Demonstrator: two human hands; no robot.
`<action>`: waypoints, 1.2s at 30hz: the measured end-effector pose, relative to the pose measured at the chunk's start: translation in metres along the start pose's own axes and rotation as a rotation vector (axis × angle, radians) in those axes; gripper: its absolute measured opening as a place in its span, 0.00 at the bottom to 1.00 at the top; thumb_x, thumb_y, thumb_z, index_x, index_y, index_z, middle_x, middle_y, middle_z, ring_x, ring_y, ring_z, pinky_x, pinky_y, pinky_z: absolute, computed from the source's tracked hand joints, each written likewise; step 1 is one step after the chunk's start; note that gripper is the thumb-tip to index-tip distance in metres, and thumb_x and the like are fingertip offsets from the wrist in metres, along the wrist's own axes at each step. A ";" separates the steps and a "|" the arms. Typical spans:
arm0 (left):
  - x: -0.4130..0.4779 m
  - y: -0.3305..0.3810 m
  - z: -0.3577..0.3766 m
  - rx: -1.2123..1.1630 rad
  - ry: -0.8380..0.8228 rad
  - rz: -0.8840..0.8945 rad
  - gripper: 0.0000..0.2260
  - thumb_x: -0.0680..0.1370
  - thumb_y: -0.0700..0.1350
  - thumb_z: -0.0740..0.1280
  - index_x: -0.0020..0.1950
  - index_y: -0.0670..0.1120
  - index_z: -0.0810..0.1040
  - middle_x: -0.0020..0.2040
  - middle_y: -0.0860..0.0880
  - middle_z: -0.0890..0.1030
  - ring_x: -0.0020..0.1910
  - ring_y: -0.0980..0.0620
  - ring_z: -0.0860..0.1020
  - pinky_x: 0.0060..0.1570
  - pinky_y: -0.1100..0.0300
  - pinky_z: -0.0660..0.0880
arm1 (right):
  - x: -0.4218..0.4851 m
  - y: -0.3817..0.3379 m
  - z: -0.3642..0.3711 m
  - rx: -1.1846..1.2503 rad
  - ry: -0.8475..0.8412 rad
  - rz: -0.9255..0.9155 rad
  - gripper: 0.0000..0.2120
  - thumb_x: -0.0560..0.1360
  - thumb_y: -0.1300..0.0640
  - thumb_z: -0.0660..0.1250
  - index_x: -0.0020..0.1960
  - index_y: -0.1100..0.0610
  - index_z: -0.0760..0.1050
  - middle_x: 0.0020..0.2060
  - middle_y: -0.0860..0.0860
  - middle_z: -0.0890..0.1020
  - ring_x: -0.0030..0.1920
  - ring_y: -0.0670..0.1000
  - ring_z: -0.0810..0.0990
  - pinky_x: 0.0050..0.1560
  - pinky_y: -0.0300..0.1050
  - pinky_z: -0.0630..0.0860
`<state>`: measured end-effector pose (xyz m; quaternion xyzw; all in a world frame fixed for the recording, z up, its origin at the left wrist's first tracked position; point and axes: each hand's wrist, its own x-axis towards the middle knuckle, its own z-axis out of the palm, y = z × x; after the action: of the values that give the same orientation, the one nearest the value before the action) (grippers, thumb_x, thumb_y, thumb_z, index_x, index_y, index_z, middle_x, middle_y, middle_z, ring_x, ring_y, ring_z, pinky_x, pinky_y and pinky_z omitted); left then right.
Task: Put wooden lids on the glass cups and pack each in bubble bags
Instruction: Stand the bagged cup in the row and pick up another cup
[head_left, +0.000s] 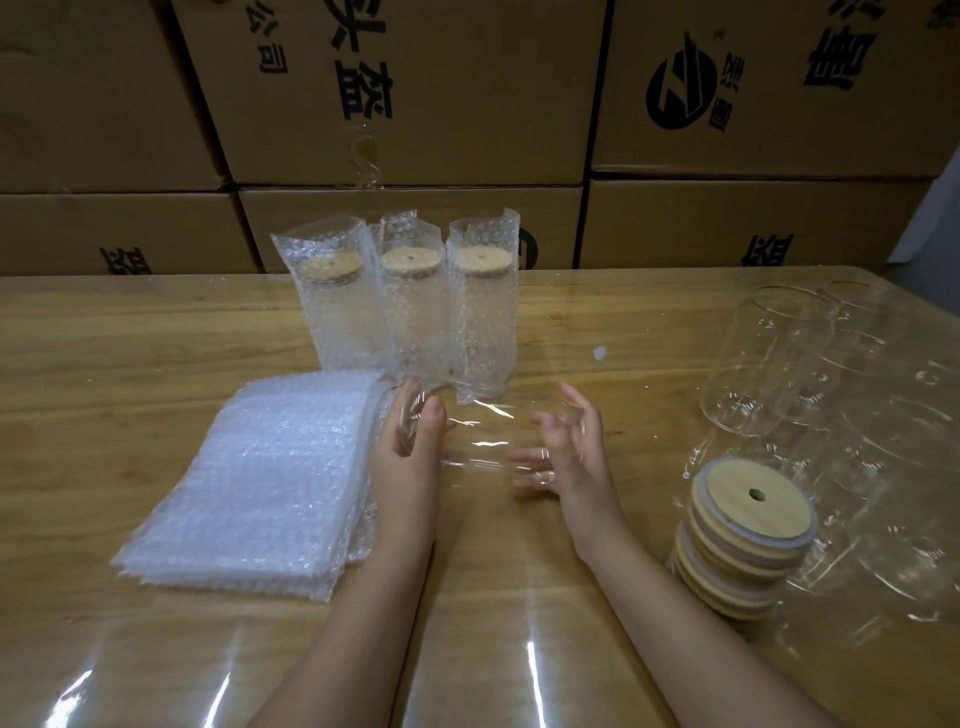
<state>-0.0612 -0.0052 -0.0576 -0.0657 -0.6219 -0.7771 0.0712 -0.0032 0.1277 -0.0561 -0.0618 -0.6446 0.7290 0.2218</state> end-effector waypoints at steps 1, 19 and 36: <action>-0.001 0.001 0.000 0.019 -0.007 0.011 0.27 0.71 0.61 0.68 0.68 0.52 0.75 0.61 0.57 0.80 0.58 0.63 0.78 0.53 0.72 0.74 | 0.000 0.000 0.001 0.002 0.023 0.001 0.25 0.66 0.38 0.66 0.61 0.38 0.65 0.55 0.51 0.75 0.40 0.49 0.84 0.37 0.48 0.79; -0.001 0.003 0.005 0.014 -0.136 -0.103 0.21 0.73 0.59 0.67 0.60 0.49 0.77 0.58 0.47 0.81 0.55 0.47 0.81 0.52 0.53 0.80 | -0.003 -0.004 0.004 -0.005 0.223 -0.069 0.23 0.66 0.36 0.65 0.57 0.41 0.67 0.46 0.42 0.75 0.55 0.61 0.77 0.55 0.68 0.74; -0.002 0.003 0.004 0.028 -0.112 0.012 0.26 0.73 0.59 0.66 0.67 0.47 0.75 0.64 0.52 0.79 0.65 0.53 0.75 0.68 0.45 0.69 | -0.001 0.000 0.001 -0.078 0.208 -0.062 0.24 0.64 0.35 0.64 0.57 0.42 0.67 0.44 0.39 0.77 0.46 0.56 0.81 0.51 0.63 0.78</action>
<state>-0.0583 -0.0016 -0.0543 -0.1118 -0.6352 -0.7631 0.0420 -0.0031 0.1260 -0.0563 -0.1259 -0.6476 0.6859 0.3072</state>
